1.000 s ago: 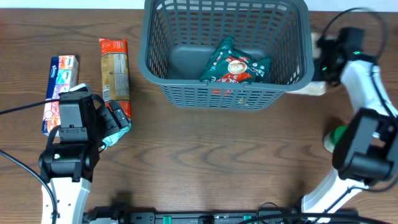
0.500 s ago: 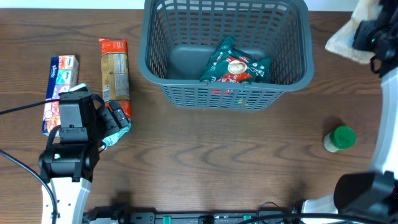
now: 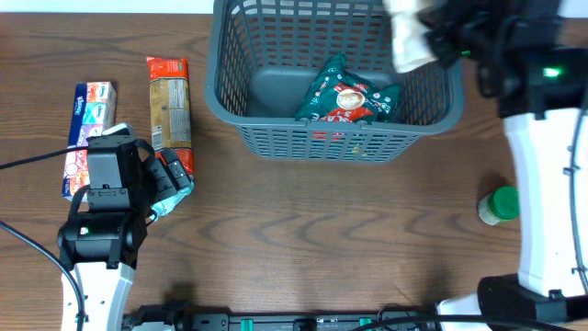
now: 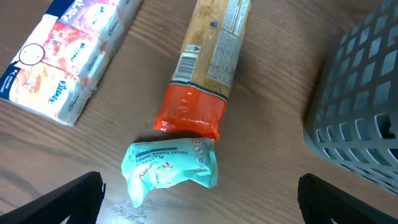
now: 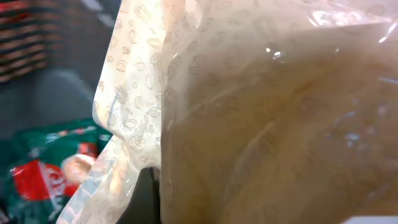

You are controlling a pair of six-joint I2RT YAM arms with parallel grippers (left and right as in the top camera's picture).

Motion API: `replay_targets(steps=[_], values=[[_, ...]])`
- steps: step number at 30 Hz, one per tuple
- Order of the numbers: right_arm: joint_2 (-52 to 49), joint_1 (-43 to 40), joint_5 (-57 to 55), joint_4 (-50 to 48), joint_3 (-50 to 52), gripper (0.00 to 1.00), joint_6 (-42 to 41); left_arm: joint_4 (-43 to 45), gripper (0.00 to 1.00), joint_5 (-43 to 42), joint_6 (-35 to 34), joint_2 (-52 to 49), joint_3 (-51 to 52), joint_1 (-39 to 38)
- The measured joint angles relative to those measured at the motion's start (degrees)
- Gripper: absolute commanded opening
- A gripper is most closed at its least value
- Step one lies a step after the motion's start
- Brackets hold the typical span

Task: Pack container
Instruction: 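Carry the beige pouch into the basket and release it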

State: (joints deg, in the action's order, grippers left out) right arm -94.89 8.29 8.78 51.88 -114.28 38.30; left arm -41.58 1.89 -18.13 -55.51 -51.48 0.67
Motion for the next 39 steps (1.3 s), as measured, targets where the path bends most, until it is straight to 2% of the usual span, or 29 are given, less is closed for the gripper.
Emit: replay_targets(steps=[6, 15, 16, 17, 18, 19, 20, 21, 32, 36, 39], values=[[-8.8, 5.3, 3.5, 0.7, 0.0, 0.01, 4.9, 0.0, 0.98, 0.0, 0.0, 0.0, 0.0, 0.0], [-24.3, 6.7, 9.1, 4.0, 0.0, 0.01, 6.6, 0.0, 0.99, 0.0, 0.0, 0.0, 0.0, 0.0], [-25.3, 6.9, 9.2, 4.3, 0.0, 0.1, 6.8, 0.0, 0.99, 0.0, 0.0, 0.0, 0.0, 0.0], [-26.1, 7.2, 9.5, 4.5, 0.0, 0.39, 7.0, 0.0, 0.98, 0.0, 0.0, 0.0, 0.0, 0.0], [-26.5, 7.3, 9.6, 4.6, 0.0, 0.6, 7.1, 0.0, 0.98, 0.0, 0.0, 0.0, 0.0, 0.0], [-26.7, 7.5, 9.7, 4.8, 0.0, 0.75, 7.2, 0.0, 0.98, 0.0, 0.0, 0.0, 0.0, 0.0], [-26.8, 7.5, 9.8, 4.8, 0.0, 0.96, 7.2, 0.0, 0.98, 0.0, 0.0, 0.0, 0.0, 0.0], [-26.8, 7.6, 9.9, 4.8, 0.0, 0.99, 7.2, 0.0, 0.99, 0.0, 0.0, 0.0, 0.0, 0.0], [-23.2, 7.6, 10.2, 5.1, -3.1, 0.99, 4.3, 0.0, 0.98, 0.0, 0.0, 0.0, 0.0, 0.0], [-17.9, 6.1, 9.4, 4.3, -10.2, 0.99, -0.6, 0.0, 0.98, 0.0, 0.0, 0.0, 0.0, 0.0], [-12.9, 3.0, 4.6, 5.3, -15.7, 0.99, -9.2, 0.0, 0.99, 0.0, 0.0, 0.0, 0.0, 0.0]])
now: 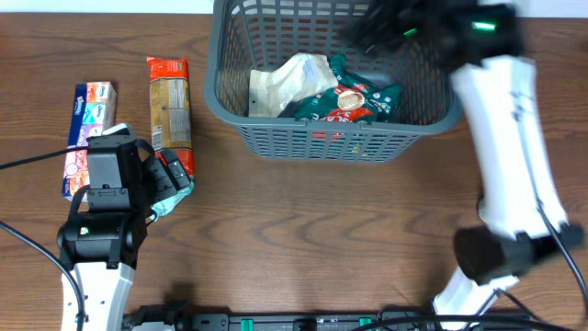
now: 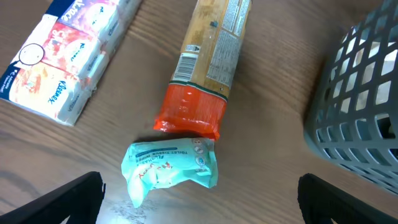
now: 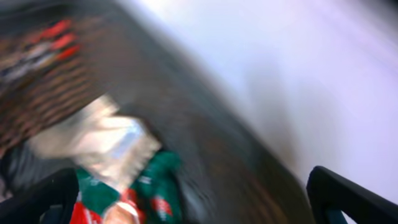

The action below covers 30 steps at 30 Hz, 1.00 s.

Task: Pack container
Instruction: 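Carry the beige pouch into the basket and release it, then lower the right gripper onto the green-capped bottle and grasp it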

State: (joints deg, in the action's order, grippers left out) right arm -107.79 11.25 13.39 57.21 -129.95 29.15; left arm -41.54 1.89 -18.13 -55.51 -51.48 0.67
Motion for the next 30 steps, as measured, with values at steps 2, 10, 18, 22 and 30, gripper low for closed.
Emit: replay_targets(steps=[2, 10, 18, 22, 30], values=[[3.6, -4.0, -5.2, 4.1, -2.7, 0.99, -8.5, 0.0, 0.98, 0.0, 0.0, 0.0, 0.0, 0.0], [7.5, -21.7, -15.3, 25.5, -3.4, 0.99, -37.2, 0.0, 0.98, 0.0, 0.0, 0.0, 0.0, 0.0], [7.3, -36.2, -16.7, 39.7, -1.9, 0.99, -46.7, 0.0, 0.98, 0.0, 0.0, 0.0, 0.0, 0.0], [10.3, -40.0, -15.8, 39.5, 5.7, 0.99, -46.7, 0.0, 0.98, 0.0, 0.0, 0.0, 0.0, 0.0], [22.5, -41.7, -15.8, 30.0, 31.1, 0.99, -46.6, 0.0, 0.98, 0.0, 0.0, 0.0, 0.0, 0.0]])
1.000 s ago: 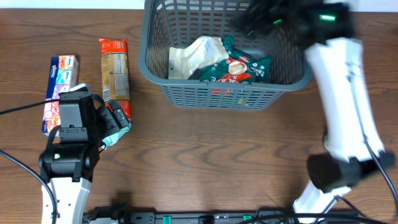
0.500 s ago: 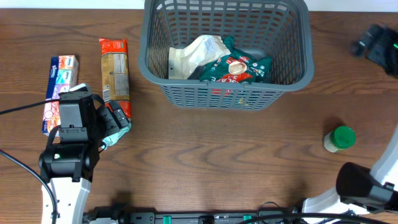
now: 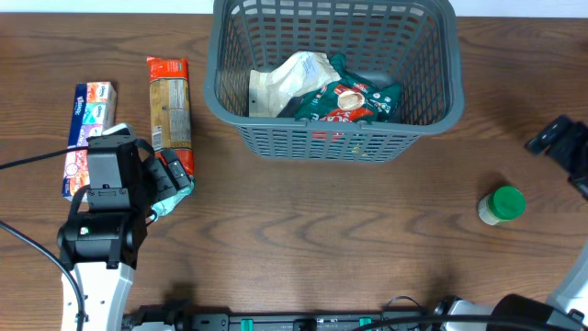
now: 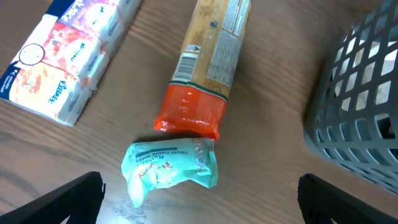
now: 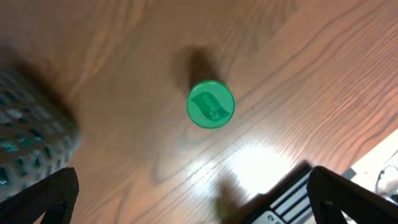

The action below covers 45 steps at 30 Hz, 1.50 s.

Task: Pack container
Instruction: 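Lower the right gripper onto the green-capped bottle and grasp it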

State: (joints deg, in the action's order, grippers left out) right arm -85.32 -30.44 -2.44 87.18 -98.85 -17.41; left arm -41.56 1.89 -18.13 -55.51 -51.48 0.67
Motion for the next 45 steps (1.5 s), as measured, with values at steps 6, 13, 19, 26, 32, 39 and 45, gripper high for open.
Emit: replay_targets(steps=[6, 13, 19, 26, 32, 39, 45], values=[[1.3, 0.0, -0.4, -14.9, 16.9, 0.99, 0.0, -0.1, 0.98, 0.0, 0.0, 0.0, 0.0, 0.0], [1.2, -0.2, -0.6, -29.8, 30.9, 0.99, 0.0, 0.0, 0.98, 0.0, 0.0, 0.0, 0.0, 0.0], [1.2, -0.2, -1.1, -36.9, 37.3, 0.99, 0.0, 0.0, 0.98, 0.0, 0.0, 0.0, 0.0, 0.0], [1.2, -0.2, -1.3, -46.3, 45.9, 0.99, 0.0, 0.0, 0.99, 0.0, 0.0, 0.0, 0.0, 0.0], [1.2, -0.2, -1.3, -54.0, 51.5, 0.99, -0.2, 0.0, 0.98, 0.0, 0.0, 0.0, 0.0, 0.0], [1.2, -0.2, -1.3, -59.5, 54.7, 0.99, -0.2, 0.0, 0.98, 0.0, 0.0, 0.0, 0.0, 0.0], [1.2, -0.2, -1.3, -62.8, 57.3, 0.99, -0.2, 0.0, 0.99, 0.0, 0.0, 0.0, 0.0, 0.0]])
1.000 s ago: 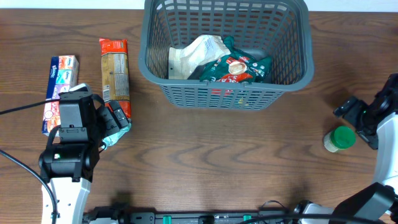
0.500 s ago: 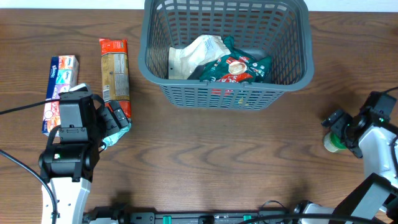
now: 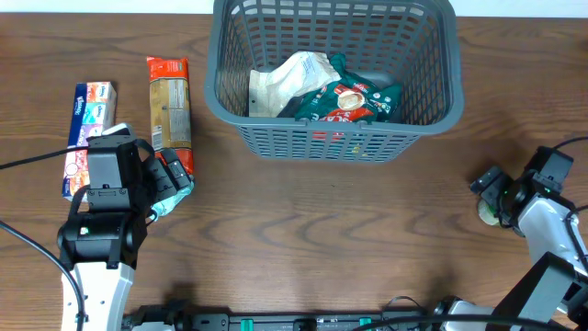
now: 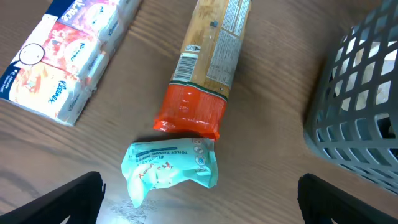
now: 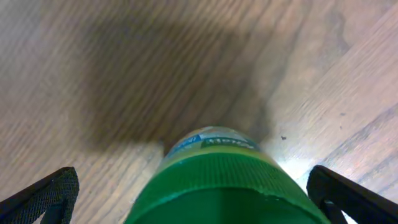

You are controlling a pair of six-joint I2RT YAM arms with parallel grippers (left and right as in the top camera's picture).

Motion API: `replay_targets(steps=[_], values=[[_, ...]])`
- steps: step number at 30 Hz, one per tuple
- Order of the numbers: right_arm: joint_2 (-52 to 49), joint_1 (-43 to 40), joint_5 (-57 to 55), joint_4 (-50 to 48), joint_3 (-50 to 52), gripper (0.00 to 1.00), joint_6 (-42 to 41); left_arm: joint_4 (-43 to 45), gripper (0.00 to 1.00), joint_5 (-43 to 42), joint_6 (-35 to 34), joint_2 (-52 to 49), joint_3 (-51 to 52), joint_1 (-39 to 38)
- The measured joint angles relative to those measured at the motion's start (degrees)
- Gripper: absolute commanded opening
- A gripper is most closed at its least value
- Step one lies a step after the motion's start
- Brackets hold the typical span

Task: Pack container
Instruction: 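Lower the right gripper onto the green-capped bottle and grasp it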

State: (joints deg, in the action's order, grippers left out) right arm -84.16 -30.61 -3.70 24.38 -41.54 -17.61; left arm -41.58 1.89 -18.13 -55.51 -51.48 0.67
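Observation:
The grey basket (image 3: pixel 335 129) at the table's back holds a white bag (image 3: pixel 287 81) and a green and red packet (image 3: pixel 351 99). A green-lidded jar (image 5: pixel 217 183) stands at the right. My right gripper (image 5: pixel 196 202) is open, its fingers either side of the lid; from overhead it (image 3: pixel 503 195) hides most of the jar (image 3: pixel 486 214). My left gripper (image 4: pixel 199 202) hangs open above a teal wipes packet (image 4: pixel 171 169). An orange-ended long pack (image 4: pixel 208 68) and a tissue pack (image 4: pixel 62 56) lie beyond.
The basket's slatted wall (image 4: pixel 360 93) shows at the right of the left wrist view. Overhead, the long pack (image 3: pixel 170 101) and the tissue pack (image 3: pixel 89 129) lie side by side at the left. Bare wood runs between the basket and the front edge.
My right gripper was high over the green-lidded jar; now it is down at the jar, open, with the lid between its fingers. The left arm has not moved.
My right gripper held the white bag over the basket. Then the bag lay inside beside the green packet and the gripper was open. After that the gripper was above the jar at the right, and now it straddles the lid. The left side stayed still.

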Motion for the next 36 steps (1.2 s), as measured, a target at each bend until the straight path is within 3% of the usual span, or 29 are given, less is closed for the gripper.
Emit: replay_targets(steps=[3, 8, 15, 19, 21, 23, 36], values=[[0.0, 0.0, 0.0, -0.5, 0.3, 0.96, 0.0, 0.0, 0.98, 0.0, 0.0, 0.0, 0.0, 0.0], [0.0, 0.0, -0.1, -1.1, 0.3, 0.77, -0.5, 0.0, 0.99, 0.0, 0.0, 0.0, 0.0, 0.0], [0.0, 0.0, -0.5, -0.9, 0.3, 0.62, -0.5, 0.0, 0.99, 0.0, 0.0, 0.0, 0.0, 0.0], [0.0, 0.0, -0.6, -0.7, 0.3, 0.43, -0.7, 0.0, 0.98, 0.0, 0.0, 0.0, 0.0, 0.0], [0.4, 0.0, -1.0, -0.8, 0.2, 0.26, -0.8, 0.0, 0.99, 0.0, 0.0, 0.0, 0.0, 0.0], [0.9, 0.0, -1.2, -0.9, 0.1, 0.04, -0.8, 0.0, 0.99, 0.0, 0.0, 0.0, 0.0, 0.0], [0.9, 0.0, -1.0, 1.2, -0.6, 0.01, -1.2, 0.0, 0.99, 0.0, 0.0, 0.0, 0.0, 0.0]])
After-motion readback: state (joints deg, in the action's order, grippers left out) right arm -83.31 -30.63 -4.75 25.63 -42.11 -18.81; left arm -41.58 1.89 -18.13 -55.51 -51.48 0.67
